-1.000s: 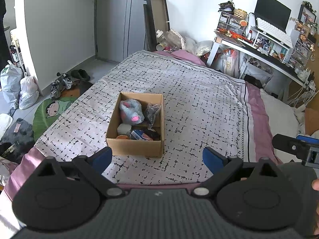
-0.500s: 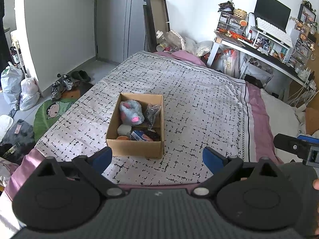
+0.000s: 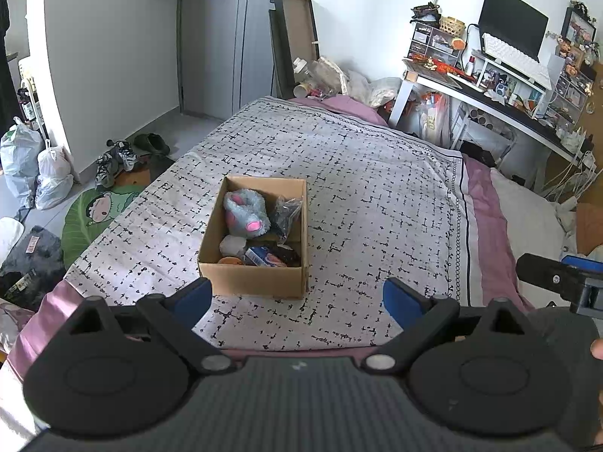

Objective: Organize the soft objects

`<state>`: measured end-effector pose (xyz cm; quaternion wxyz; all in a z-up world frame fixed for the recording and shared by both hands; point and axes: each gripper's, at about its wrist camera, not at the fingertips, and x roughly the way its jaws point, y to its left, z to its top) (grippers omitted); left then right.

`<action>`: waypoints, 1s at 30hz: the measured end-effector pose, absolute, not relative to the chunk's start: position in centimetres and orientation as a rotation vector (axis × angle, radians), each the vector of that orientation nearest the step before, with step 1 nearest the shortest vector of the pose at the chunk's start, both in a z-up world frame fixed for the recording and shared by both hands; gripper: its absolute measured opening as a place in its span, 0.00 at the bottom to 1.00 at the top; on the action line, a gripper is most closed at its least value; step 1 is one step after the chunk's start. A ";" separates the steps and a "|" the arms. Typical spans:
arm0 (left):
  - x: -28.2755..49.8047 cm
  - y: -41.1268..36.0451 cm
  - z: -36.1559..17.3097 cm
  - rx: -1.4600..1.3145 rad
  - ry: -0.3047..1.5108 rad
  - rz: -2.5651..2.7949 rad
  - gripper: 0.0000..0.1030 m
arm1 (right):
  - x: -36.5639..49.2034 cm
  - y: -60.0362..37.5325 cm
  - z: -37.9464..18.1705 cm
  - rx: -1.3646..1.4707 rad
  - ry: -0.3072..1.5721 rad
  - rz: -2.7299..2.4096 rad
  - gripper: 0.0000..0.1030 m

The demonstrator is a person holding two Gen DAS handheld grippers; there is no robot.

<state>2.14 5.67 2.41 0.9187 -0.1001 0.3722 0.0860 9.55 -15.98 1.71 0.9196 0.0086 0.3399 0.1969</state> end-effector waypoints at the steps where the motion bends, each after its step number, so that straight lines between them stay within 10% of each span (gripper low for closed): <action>1: 2.1 5.7 2.4 -0.205 0.765 0.177 0.94 | 9.5 -16.0 1.7 0.017 0.698 0.404 1.00; 30: 3.0 5.6 1.2 -0.211 0.747 0.121 0.94 | 10.9 -14.4 0.0 -0.008 0.732 0.348 1.00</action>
